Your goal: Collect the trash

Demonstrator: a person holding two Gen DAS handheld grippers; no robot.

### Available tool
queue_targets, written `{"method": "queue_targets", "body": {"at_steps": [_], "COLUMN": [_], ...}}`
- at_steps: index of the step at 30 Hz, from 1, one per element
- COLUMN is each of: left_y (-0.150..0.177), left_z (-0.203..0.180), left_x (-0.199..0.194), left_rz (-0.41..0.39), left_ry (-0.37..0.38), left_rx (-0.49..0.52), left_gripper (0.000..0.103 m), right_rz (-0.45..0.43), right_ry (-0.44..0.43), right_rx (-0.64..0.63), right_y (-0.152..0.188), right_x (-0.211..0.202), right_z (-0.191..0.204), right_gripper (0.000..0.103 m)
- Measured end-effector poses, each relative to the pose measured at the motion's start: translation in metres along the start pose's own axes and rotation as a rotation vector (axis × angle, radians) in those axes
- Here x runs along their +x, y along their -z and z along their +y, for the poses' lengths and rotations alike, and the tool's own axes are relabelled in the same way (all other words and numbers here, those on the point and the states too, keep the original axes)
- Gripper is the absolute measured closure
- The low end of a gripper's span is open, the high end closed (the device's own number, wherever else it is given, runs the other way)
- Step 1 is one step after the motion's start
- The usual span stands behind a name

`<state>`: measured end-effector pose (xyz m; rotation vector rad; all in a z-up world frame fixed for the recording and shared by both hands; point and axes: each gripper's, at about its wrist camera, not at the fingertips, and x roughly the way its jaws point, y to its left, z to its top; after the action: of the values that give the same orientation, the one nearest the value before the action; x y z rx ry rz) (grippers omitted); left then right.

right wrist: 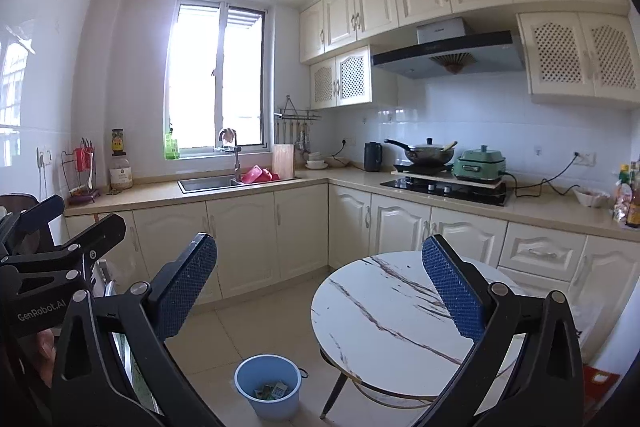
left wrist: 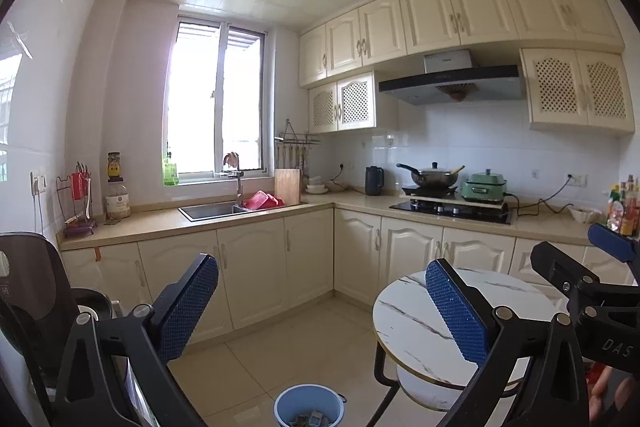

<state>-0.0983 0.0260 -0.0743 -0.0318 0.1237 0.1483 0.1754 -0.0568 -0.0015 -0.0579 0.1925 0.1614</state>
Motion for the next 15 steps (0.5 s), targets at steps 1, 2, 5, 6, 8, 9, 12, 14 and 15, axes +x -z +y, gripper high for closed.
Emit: {"method": "queue_targets", "body": {"at_steps": [1,2,5,6,8,9,12,14,15], "left_y": [-0.002,-0.001,-0.008,-0.008,-0.012,-0.012,-0.022,-0.027,-0.029], "left_z": [0.002,0.004,0.007,0.007,0.012,0.013,0.018,0.02,0.019], "left_x": [0.01,0.009,0.022,0.019,0.026,0.025,0.035,0.039,0.039], "left_rz": [0.002,0.0,0.002,0.001,0.006,0.007,0.014,0.015,0.013], "left_ry": [0.0,0.0,0.008,0.009,0.009,0.011,0.01,0.002,0.0], "left_rx": [0.0,-0.001,-0.003,-0.004,-0.009,-0.012,-0.016,-0.015,-0.014], "left_gripper": [0.001,0.001,0.001,0.001,0.001,0.001,0.001,0.001,0.001], "right_rz": [-0.001,0.001,0.01,0.013,0.017,0.02,0.023,0.025,0.024], "right_ry": [0.0,0.0,0.002,0.004,0.003,0.005,0.004,0.004,0.002], "right_rx": [0.0,0.0,0.0,0.001,0.002,0.001,0.0,-0.003,-0.005], "right_y": [0.0,0.001,0.004,0.004,0.006,0.006,0.007,0.007,0.007], "right_x": [-0.001,-0.001,0.0,0.0,0.0,0.0,0.0,0.0,0.0], "right_z": [0.0,0.0,0.002,0.003,0.003,0.003,0.003,0.003,0.003], "right_gripper": [0.0,0.0,0.0,0.0,0.0,0.0,0.0,0.0,0.0]}}
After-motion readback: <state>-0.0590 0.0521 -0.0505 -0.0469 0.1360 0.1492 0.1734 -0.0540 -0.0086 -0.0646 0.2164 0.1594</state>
